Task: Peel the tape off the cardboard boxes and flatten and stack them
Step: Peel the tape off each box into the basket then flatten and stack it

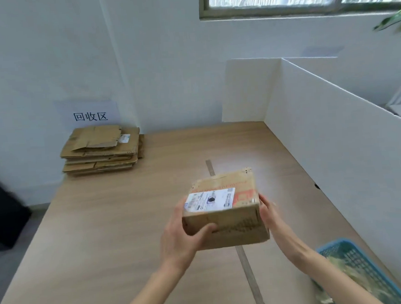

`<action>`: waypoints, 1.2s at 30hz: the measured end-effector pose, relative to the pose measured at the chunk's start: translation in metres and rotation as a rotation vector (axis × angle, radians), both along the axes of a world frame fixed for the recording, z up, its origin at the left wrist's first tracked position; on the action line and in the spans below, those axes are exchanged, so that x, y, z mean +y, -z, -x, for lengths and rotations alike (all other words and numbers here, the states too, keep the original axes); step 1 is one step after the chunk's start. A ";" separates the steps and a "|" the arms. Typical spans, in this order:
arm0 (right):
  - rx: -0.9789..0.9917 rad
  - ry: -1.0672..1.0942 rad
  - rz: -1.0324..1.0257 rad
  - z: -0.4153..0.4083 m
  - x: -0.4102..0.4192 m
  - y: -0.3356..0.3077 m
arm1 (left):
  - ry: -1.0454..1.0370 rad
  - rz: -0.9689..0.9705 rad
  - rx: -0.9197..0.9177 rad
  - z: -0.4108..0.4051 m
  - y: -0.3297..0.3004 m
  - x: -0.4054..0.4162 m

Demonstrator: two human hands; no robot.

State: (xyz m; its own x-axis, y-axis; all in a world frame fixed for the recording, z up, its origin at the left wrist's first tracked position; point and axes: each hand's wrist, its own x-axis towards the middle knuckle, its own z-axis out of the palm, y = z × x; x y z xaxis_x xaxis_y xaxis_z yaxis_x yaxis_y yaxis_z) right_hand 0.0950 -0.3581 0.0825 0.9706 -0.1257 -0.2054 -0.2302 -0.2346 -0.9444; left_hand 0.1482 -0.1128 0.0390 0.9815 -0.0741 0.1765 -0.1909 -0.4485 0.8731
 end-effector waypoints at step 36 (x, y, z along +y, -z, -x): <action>0.011 0.320 0.112 0.116 -0.016 0.162 | 0.436 -0.916 -0.137 0.052 0.097 -0.067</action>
State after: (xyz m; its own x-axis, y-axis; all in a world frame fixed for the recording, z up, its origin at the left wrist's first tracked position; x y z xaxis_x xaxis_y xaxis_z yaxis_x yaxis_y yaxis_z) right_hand -0.0211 -0.3737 -0.0791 0.8762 -0.4456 -0.1835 -0.3190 -0.2507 -0.9140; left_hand 0.0965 -0.1798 -0.0583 0.8126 -0.5825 -0.0187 -0.5694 -0.8003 0.1879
